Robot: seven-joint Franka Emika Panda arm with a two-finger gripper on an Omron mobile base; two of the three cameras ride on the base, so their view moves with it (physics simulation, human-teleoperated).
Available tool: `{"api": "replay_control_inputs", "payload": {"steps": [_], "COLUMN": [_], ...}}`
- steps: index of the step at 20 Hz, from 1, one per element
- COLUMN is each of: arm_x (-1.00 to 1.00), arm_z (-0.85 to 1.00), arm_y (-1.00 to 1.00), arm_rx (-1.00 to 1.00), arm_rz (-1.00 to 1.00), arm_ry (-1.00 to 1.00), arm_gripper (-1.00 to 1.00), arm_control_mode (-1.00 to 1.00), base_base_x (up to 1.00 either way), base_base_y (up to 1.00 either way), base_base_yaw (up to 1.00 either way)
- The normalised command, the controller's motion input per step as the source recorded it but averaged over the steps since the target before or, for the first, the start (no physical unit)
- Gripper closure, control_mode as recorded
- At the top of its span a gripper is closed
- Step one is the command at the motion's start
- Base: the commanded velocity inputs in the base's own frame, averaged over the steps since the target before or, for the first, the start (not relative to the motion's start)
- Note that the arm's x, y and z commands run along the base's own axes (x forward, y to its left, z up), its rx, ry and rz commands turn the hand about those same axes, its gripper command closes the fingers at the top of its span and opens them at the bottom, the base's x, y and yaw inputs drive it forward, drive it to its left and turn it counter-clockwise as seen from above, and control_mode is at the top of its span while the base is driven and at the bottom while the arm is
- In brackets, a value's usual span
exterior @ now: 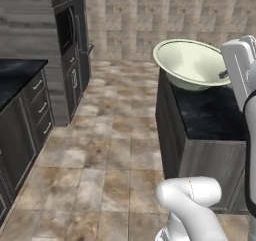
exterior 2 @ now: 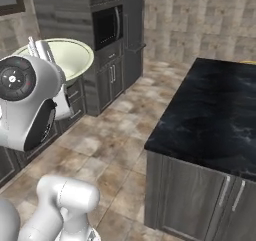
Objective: Pick up the bowls from the cabinet and place each bowl in front of a stool on the dining counter.
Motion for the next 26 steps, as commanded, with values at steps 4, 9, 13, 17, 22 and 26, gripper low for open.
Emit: {"api": "replay_control_inputs", "payload": {"steps": [4, 9, 13, 17, 22, 26], "arm_x": [0.00, 0.00, 0.00, 0.00, 0.00, 0.00], "arm_z": [0.00, 0.00, 0.00, 0.00, 0.00, 0.00], "arm_y": [0.00, 0.00, 0.00, 0.00, 0.00, 0.00], "arm_rx": [0.00, 0.00, 0.00, 0.00, 0.00, 0.00], "arm_rz": [0.00, 0.00, 0.00, 0.00, 0.00, 0.00], "arm_ry": [0.00, 0.00, 0.00, 0.00, 0.00, 0.00], "arm_gripper": [1.00, 1.00, 1.00, 1.00, 1.00, 1.00], "arm_control_mode": [1.00, 1.00, 1.00, 1.00, 1.00, 1.00], "base_base_x": [0.07, 0.39, 0.62, 0.84, 0.91, 1.00], "base_base_y": [0.54, 0.06, 0.00, 0.08, 0.15, 0.13], "base_base_yaw": [-0.14, -0.13, -0.12, -0.12, -0.12, -0.12]}}
